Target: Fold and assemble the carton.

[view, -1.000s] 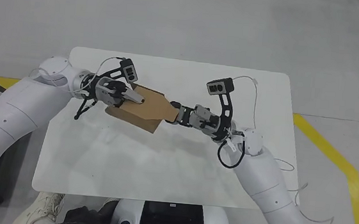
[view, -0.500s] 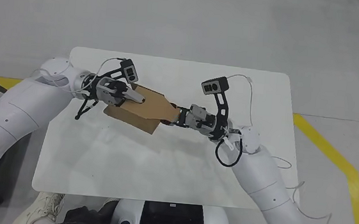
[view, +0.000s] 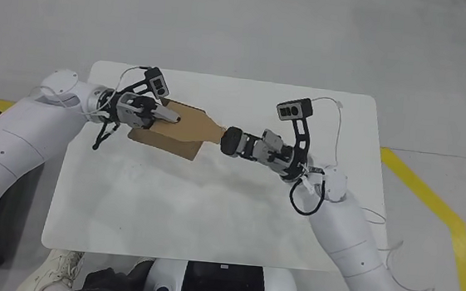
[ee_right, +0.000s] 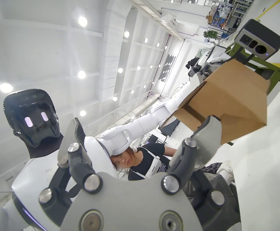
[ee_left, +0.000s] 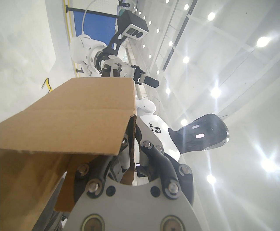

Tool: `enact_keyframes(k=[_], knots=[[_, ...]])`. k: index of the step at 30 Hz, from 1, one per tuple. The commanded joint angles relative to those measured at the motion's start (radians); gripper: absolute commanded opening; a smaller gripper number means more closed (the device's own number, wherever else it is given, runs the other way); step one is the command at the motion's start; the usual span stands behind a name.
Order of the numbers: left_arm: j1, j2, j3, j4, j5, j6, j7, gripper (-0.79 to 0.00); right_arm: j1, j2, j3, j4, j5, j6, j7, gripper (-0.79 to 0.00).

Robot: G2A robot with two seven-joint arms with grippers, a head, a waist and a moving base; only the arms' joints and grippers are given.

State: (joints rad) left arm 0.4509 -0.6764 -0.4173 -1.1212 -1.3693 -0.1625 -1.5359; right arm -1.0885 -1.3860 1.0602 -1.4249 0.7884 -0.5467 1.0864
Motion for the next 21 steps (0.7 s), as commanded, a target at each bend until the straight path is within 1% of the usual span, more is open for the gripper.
enact_keyframes(k=[1,6,10,16,21], knots=[[0.000,-0.001,-0.004,0.014,-0.006,0.000,0.000,-0.785,-0.018,0.004,0.018,-0.031,0.013,0.007,0.009,0.000],[-0.011,-0.007,0.008,0.042,0.086,-0.031,0.000,-0.785,-0.038,0.009,0.030,-0.081,0.004,0.019,0.014,0.000],[-0.021,-0.016,0.021,0.048,0.138,-0.046,0.000,-0.785,-0.023,0.006,0.008,-0.077,-0.032,0.035,-0.013,0.000],[-0.023,-0.022,0.025,0.044,0.123,-0.045,0.000,-0.785,0.002,0.000,-0.013,-0.026,-0.074,0.067,-0.073,0.000],[-0.023,-0.022,0.028,0.036,0.118,-0.041,0.000,-0.785,0.012,-0.004,-0.030,-0.004,-0.084,0.085,-0.085,0.000]])
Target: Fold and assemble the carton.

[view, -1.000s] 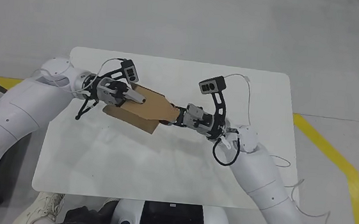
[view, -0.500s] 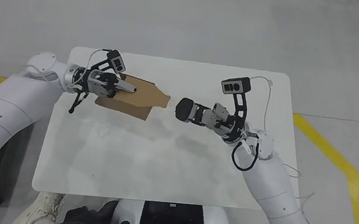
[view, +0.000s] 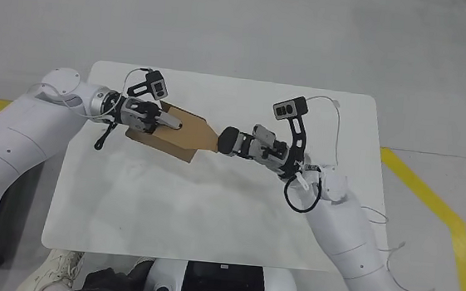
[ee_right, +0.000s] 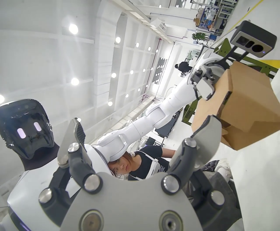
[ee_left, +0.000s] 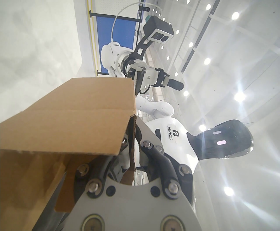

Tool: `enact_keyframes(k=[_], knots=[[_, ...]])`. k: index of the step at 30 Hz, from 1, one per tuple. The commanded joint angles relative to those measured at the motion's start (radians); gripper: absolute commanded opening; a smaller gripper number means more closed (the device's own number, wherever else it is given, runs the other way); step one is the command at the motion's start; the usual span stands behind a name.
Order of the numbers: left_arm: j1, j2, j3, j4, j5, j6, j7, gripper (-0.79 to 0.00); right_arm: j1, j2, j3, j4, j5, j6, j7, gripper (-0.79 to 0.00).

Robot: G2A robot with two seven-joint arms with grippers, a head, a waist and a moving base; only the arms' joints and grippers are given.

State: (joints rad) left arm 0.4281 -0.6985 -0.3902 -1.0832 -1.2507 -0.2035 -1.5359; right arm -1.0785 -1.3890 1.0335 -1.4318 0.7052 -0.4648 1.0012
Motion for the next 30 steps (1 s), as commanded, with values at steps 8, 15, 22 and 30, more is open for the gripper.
enact_keyframes(k=[8,15,22,30], knots=[[0.000,0.002,0.001,-0.017,-0.024,0.004,0.000,-0.785,0.021,-0.008,-0.041,0.018,-0.042,0.025,-0.024,0.000],[0.000,0.006,0.002,-0.021,-0.027,0.003,0.000,-0.785,0.031,-0.014,-0.061,0.026,-0.073,0.037,-0.052,0.000],[0.001,0.010,0.002,-0.027,-0.035,0.001,0.000,-0.785,0.036,-0.016,-0.062,0.031,-0.071,0.044,-0.062,0.000],[0.000,0.012,0.007,-0.026,-0.029,-0.003,0.000,-0.785,0.030,-0.011,-0.030,0.012,-0.094,0.040,-0.094,0.000]])
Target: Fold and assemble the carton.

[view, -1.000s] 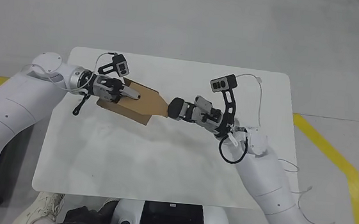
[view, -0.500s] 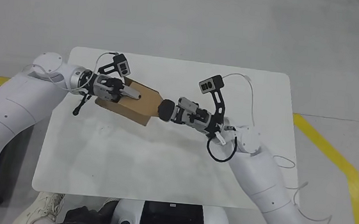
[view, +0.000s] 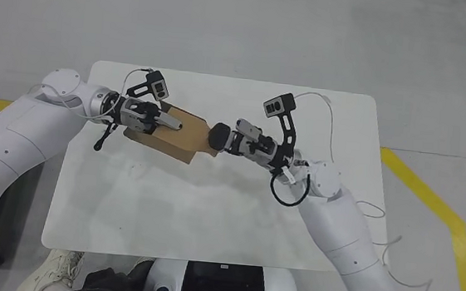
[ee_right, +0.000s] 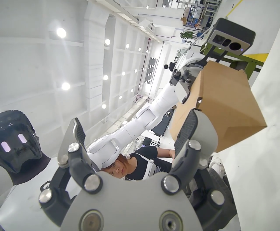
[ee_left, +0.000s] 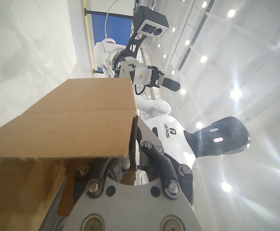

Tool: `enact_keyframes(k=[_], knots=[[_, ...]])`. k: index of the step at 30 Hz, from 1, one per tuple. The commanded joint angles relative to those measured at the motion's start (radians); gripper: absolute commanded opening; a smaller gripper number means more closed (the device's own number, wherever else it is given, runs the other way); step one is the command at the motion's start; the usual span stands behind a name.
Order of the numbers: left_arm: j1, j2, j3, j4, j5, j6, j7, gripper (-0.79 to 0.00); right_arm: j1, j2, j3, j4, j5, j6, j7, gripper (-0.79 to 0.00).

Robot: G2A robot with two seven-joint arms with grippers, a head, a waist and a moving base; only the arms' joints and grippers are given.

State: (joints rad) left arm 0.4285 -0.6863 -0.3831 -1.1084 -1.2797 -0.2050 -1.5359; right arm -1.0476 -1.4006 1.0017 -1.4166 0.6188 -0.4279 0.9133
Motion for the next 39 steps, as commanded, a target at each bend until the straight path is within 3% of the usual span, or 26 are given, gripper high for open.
enact_keyframes(k=[1,21,31,39], knots=[[-0.001,0.001,0.001,-0.001,0.000,-0.003,0.000,-0.785,-0.002,0.001,0.003,-0.005,-0.015,0.007,-0.012,0.000],[-0.002,0.007,0.004,-0.014,-0.011,-0.012,0.000,-0.785,0.035,-0.018,-0.060,0.039,0.005,0.063,-0.002,0.000],[0.000,0.011,0.010,-0.018,-0.001,-0.015,0.000,-0.785,0.040,-0.009,0.016,0.049,0.025,0.027,-0.017,0.000],[-0.005,0.014,0.017,-0.031,0.006,-0.017,0.000,-0.785,0.053,-0.012,0.007,0.066,0.013,0.053,-0.024,0.000]])
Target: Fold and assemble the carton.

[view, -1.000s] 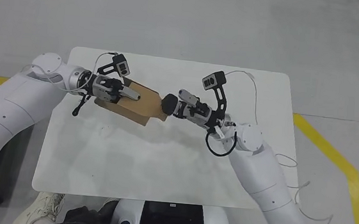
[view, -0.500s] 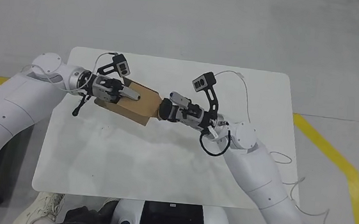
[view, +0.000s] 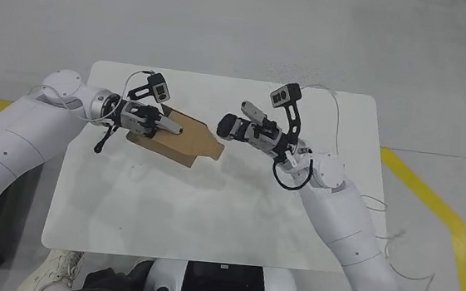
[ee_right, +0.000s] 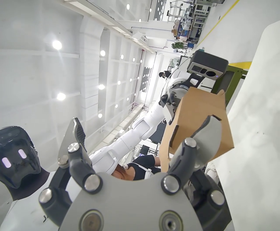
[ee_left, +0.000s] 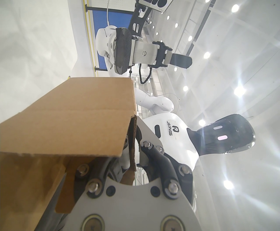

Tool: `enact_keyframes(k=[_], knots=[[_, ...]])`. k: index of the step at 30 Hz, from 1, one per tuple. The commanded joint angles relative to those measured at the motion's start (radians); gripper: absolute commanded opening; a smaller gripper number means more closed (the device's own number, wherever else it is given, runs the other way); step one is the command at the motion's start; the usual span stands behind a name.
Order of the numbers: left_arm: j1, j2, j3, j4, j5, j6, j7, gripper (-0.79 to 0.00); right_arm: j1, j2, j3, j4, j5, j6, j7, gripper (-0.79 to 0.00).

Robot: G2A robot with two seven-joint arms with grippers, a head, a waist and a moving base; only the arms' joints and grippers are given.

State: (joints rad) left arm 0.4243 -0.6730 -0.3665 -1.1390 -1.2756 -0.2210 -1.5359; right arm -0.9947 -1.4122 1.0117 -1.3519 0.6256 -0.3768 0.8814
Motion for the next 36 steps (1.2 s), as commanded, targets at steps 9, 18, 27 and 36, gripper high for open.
enact_keyframes(k=[9,18,27,36], knots=[[-0.006,-0.001,0.006,0.009,-0.009,0.001,0.000,-0.785,0.003,-0.010,-0.031,0.022,0.123,0.038,0.117,0.000],[-0.008,-0.004,0.008,0.004,-0.016,0.000,0.000,-0.785,0.048,-0.032,-0.077,0.101,0.178,0.029,0.157,0.000],[-0.006,-0.004,0.008,0.009,-0.022,-0.002,0.000,-0.785,0.077,-0.053,-0.102,0.163,0.203,-0.026,0.175,0.000],[-0.004,-0.004,0.003,0.046,-0.010,-0.020,0.000,-0.785,0.031,-0.033,-0.018,0.129,0.202,-0.047,0.196,0.000]])
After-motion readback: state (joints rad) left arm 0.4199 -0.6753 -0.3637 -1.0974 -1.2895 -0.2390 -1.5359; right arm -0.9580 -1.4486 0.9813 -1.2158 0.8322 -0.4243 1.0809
